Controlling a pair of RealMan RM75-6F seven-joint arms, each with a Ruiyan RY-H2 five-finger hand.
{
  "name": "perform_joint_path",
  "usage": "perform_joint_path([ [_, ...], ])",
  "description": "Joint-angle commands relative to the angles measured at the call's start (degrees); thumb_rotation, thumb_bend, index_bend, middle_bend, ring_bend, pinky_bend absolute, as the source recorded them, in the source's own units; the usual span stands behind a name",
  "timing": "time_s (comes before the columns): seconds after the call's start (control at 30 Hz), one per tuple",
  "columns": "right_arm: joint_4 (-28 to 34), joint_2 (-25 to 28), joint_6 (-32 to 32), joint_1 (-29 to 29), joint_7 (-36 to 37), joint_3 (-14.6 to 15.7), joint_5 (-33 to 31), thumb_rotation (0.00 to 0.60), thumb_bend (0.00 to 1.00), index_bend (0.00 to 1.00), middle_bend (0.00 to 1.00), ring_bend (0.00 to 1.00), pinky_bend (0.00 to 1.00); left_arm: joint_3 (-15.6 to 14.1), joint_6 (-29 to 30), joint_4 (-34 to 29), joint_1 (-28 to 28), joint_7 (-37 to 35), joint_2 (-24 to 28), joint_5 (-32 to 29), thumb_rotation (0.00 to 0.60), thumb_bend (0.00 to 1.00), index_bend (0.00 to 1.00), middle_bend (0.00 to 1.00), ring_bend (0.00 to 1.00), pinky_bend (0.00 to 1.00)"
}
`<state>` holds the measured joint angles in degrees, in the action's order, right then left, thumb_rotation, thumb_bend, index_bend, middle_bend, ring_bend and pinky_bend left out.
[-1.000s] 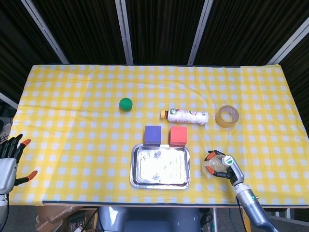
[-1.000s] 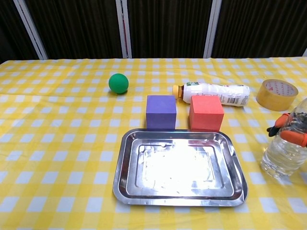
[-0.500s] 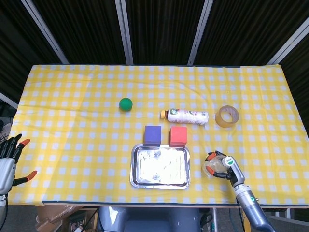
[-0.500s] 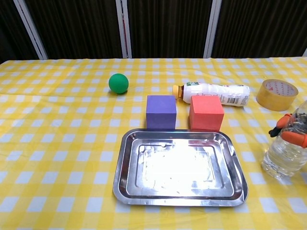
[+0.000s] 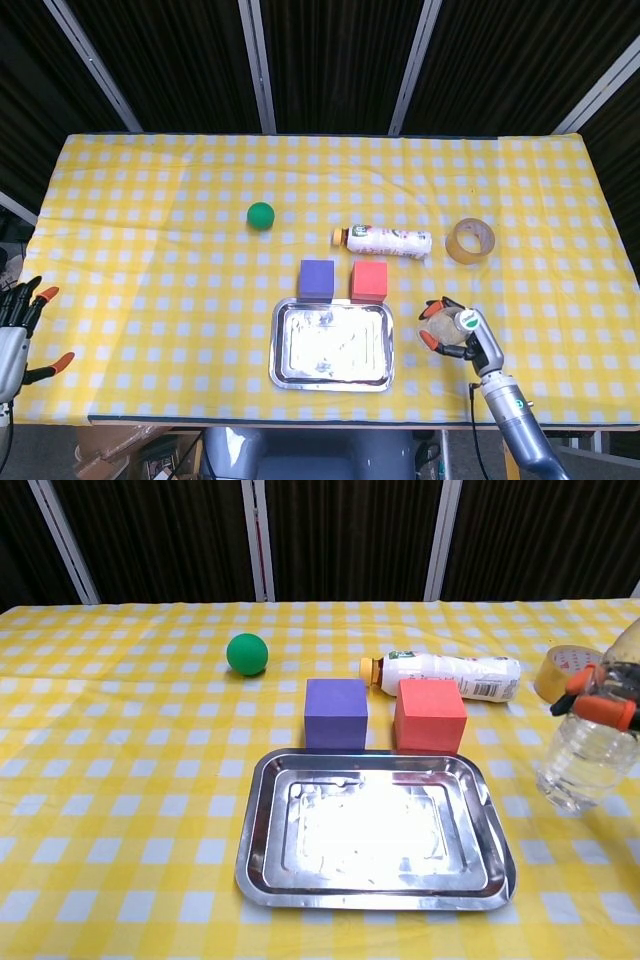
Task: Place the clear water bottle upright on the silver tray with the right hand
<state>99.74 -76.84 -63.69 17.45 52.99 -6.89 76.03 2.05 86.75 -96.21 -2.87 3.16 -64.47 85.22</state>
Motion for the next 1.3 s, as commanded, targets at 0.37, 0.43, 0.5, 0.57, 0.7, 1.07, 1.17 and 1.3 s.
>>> perform_joint_path([
  [0.37, 9.68, 5.07, 3.68, 2.36, -7.55, -3.17, -3.55, 0.6, 0.55, 0.77, 0.6, 0.24, 0.0, -0.02, -0.08, -0.13, 0.01, -0.13, 0.15, 0.03, 0.6, 0.16, 0.13, 0.0, 0.0, 0.0],
  [0.43, 11.06, 4.94, 3.98, 2.32, -8.69, -2.61, -3.51, 0.6, 0.55, 0.77, 0.6, 0.24, 0.0, 0.03, 0.06, -0.14, 0.06, -0.21, 0.19, 0.03, 0.6, 0.16, 0.13, 0.0, 0.0, 0.0],
  [0.5, 12.09, 4.71, 4.01, 2.17, -9.54, -2.2, -3.69, 0.6, 0.55, 0.77, 0.6, 0.24, 0.0, 0.05, 0.17, -0.15, 0.11, -0.32, 0.22, 0.02, 0.6, 0.16, 0.13, 0.0, 0.0, 0.0],
  [0.57, 13.09, 4.19, 4.14, 2.41, -11.21, -2.13, -4.17, 0.6, 0.55, 0.77, 0.6, 0.24, 0.0, 0.04, 0.13, -0.14, 0.11, -0.4, 0.25, 0.01, 0.6, 0.16, 0.13, 0.0, 0.0, 0.0],
  [0.7, 14.83, 1.74, 3.65, 2.88, -14.73, -2.19, -5.33, 0.6, 0.55, 0.78, 0.6, 0.25, 0.0, -0.03, 0.04, -0.12, 0.07, -0.21, 0.16, 0.11, 0.6, 0.16, 0.13, 0.0, 0.0, 0.0],
  [1.07, 15.49, -5.48, 4.11, 5.3, -20.29, -4.03, -11.16, 0.6, 0.55, 0.78, 0.6, 0.25, 0.0, 0.13, -0.2, 0.1, -0.01, -0.64, 0.27, -0.22, 0.6, 0.16, 0.13, 0.0, 0.0, 0.0],
  [1.17, 15.53, -6.3, 3.92, 5.22, -21.32, -3.93, -11.92, 0.6, 0.55, 0.78, 0.6, 0.25, 0.0, 0.13, -0.34, 0.18, -0.06, -0.82, 0.3, -0.27, 0.6, 0.16, 0.13, 0.0, 0.0, 0.0],
  [1.3, 16.33, -5.82, 4.13, 5.26, -21.71, -4.58, -12.19, 0.6, 0.55, 0.78, 0.61, 0.25, 0.0, 0.03, -0.54, 0.19, -0.15, -0.7, 0.24, -0.16, 0.6, 0.16, 0.13, 0.0, 0.0, 0.0],
])
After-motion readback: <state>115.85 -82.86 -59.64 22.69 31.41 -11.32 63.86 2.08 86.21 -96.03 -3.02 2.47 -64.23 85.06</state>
